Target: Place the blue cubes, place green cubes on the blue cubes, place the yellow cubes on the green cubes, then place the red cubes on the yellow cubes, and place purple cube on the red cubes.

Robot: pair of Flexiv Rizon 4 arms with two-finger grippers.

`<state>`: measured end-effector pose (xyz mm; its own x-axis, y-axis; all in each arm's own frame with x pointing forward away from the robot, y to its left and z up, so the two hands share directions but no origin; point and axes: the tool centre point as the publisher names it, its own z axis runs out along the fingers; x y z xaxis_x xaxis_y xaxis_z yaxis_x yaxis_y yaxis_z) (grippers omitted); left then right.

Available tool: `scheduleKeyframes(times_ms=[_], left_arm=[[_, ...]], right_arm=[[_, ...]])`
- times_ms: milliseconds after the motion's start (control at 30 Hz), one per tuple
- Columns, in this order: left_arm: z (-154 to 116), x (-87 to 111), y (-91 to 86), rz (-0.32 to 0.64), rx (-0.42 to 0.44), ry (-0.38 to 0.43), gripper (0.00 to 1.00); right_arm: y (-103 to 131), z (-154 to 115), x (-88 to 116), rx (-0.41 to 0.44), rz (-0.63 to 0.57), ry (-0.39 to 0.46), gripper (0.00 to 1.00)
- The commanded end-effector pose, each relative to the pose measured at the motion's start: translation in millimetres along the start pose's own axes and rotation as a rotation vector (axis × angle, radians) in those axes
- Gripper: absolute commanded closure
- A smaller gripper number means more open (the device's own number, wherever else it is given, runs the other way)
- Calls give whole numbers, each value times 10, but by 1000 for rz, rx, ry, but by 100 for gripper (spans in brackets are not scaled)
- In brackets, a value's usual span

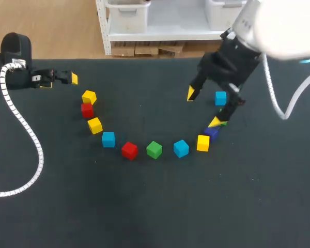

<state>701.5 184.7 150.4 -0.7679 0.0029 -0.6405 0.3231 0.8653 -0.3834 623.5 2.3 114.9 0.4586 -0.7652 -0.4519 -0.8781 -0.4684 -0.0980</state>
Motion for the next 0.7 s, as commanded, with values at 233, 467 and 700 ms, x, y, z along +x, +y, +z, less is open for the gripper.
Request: scheduleKeyframes(times_ms=[233,467,700], left_arm=[[-1,2,3,0,0,0,0],[-1,2,3,0,0,0,0],[-1,2,3,0,0,0,0]], right_arm=[[54,399,5,-19,-45,16,0],[-6,623,82,-51,-60,25,0],[-63,818,119,-80,-54,16,0]])
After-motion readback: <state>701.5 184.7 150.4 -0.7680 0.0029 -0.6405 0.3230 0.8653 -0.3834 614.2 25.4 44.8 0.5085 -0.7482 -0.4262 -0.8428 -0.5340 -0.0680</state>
